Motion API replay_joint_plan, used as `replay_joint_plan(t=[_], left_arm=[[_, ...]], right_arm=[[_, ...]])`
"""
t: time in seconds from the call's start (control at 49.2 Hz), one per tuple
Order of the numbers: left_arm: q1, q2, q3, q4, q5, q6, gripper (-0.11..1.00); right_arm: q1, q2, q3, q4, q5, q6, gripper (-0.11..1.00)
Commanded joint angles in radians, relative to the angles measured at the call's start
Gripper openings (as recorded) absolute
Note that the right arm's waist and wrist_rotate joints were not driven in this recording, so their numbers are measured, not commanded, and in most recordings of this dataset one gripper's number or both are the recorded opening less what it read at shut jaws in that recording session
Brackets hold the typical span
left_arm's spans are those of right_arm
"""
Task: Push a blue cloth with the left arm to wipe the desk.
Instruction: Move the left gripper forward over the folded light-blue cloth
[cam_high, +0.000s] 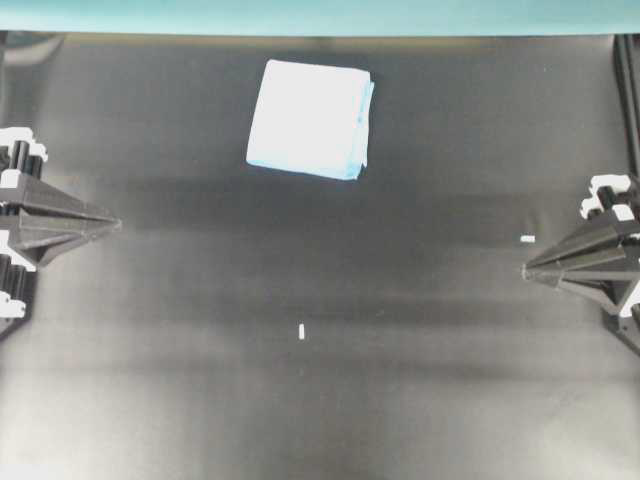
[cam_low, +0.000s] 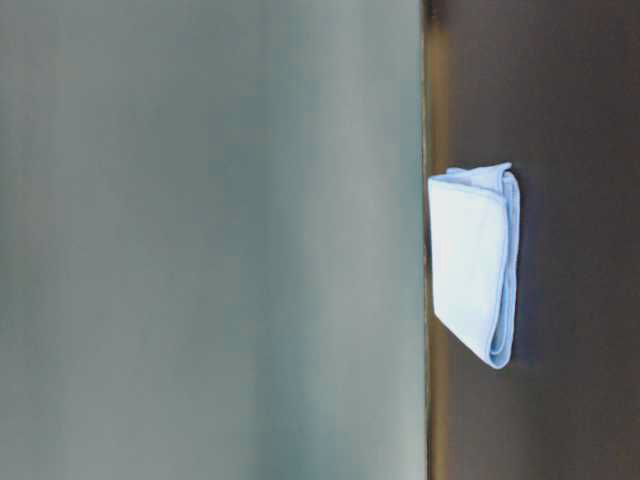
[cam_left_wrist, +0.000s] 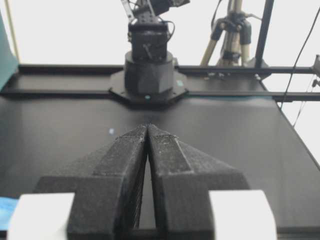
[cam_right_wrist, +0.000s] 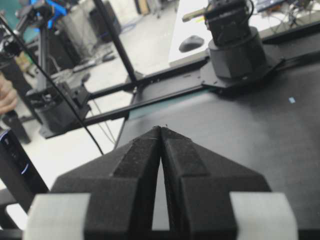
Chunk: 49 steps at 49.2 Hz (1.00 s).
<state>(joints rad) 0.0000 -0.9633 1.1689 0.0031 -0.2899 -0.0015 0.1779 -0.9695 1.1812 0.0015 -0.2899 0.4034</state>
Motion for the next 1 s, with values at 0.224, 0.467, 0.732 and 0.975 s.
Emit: replay_joint_plan(t=[0.224, 0.467, 0.732, 0.975], left_arm=[[0.112, 0.27, -0.103, 0.037, -0.078, -0.051, 0.0], [0.268, 0.532, -0.218, 0.037, -0.063, -0.086, 0.0], [0.376, 0.799, -0.417, 0.038, 0.057, -0.095, 0.08], [0.449, 1.0, -0.569, 0.038, 0.075, -0.094, 0.63]], right_arm=[[0.0, 0.008, -0.028, 0.002, -0.014, 0.0, 0.0], [0.0, 0.008, -0.026, 0.0, 0.025, 0.0, 0.0], [0.0, 0.011, -0.025, 0.002, 0.018, 0.002, 0.0], [0.0, 0.014, -0.02, 0.002, 0.017, 0.0, 0.0]])
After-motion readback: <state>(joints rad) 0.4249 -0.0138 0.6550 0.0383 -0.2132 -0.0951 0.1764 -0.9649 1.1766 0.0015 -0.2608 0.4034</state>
